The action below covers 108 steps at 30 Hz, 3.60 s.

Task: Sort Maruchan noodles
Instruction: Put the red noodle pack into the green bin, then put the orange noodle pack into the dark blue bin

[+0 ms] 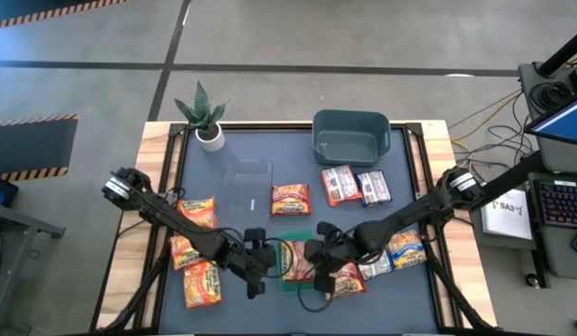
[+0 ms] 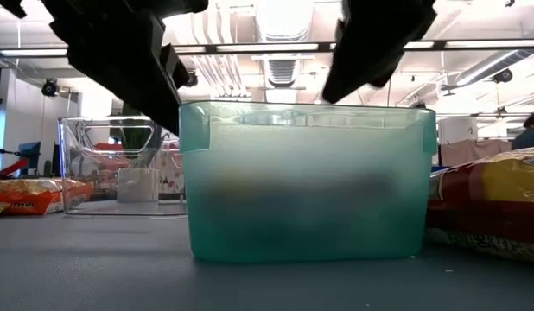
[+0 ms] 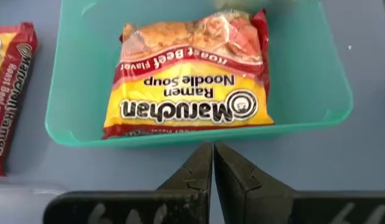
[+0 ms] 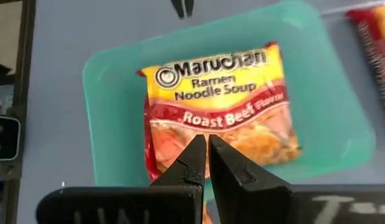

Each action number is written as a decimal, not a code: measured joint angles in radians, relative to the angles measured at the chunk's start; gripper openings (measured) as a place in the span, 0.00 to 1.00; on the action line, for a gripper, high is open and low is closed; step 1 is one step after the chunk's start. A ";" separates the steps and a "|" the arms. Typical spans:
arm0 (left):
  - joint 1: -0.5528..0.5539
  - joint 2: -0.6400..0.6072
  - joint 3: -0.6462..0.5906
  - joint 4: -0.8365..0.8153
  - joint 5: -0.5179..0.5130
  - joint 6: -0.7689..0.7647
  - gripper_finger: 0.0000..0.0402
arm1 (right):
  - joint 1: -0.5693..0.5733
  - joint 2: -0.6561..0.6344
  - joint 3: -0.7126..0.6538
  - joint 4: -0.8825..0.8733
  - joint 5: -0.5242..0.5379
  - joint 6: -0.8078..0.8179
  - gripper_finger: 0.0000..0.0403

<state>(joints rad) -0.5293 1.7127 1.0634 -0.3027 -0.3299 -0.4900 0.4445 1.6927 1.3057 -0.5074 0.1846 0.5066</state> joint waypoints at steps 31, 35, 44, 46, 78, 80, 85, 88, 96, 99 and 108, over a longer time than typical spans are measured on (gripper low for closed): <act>0.322 -0.042 0.129 -0.008 -0.136 0.304 0.00 | -0.283 -0.506 -0.605 0.291 0.141 -0.270 0.02; 0.410 -0.042 0.160 -0.018 -0.078 0.354 0.00 | -0.418 -0.520 -0.642 0.371 -0.035 -0.342 0.02; 0.489 -0.035 0.160 -0.079 -0.041 0.369 0.00 | -0.552 -0.498 -0.654 0.500 -0.194 -0.231 0.03; 0.489 -0.020 0.159 -0.101 -0.040 0.370 0.00 | -0.551 -0.499 -0.653 0.521 -0.204 -0.183 0.05; 0.494 -0.023 0.163 -0.088 -0.028 0.665 0.00 | -0.651 -0.165 -0.290 -0.230 0.146 0.043 0.50; 0.494 -0.039 0.163 -0.102 -0.029 0.665 0.00 | -0.649 -0.130 -0.261 -0.240 0.144 0.031 0.50; 0.494 -0.072 0.159 -0.143 -0.053 0.665 0.00 | -0.648 -0.084 -0.217 -0.236 0.128 0.019 0.50; 0.494 -0.093 0.158 -0.179 -0.073 0.664 0.00 | -0.648 -0.065 -0.213 -0.235 0.121 0.019 0.50; 0.494 -0.143 0.158 -0.202 -0.082 0.658 0.00 | -0.649 -0.034 -0.235 -0.190 0.085 0.033 0.33; 0.494 -0.147 0.158 -0.198 -0.082 0.658 0.00 | -0.650 -0.042 -0.237 -0.186 0.078 0.034 0.22; 0.494 -0.147 0.158 -0.195 -0.082 0.650 0.00 | -0.645 -0.047 -0.239 -0.188 0.085 0.034 0.03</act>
<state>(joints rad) -0.0357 1.5661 1.2213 -0.4975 -0.4122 0.1604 -0.2009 1.6453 1.0672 -0.6956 0.2691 0.5404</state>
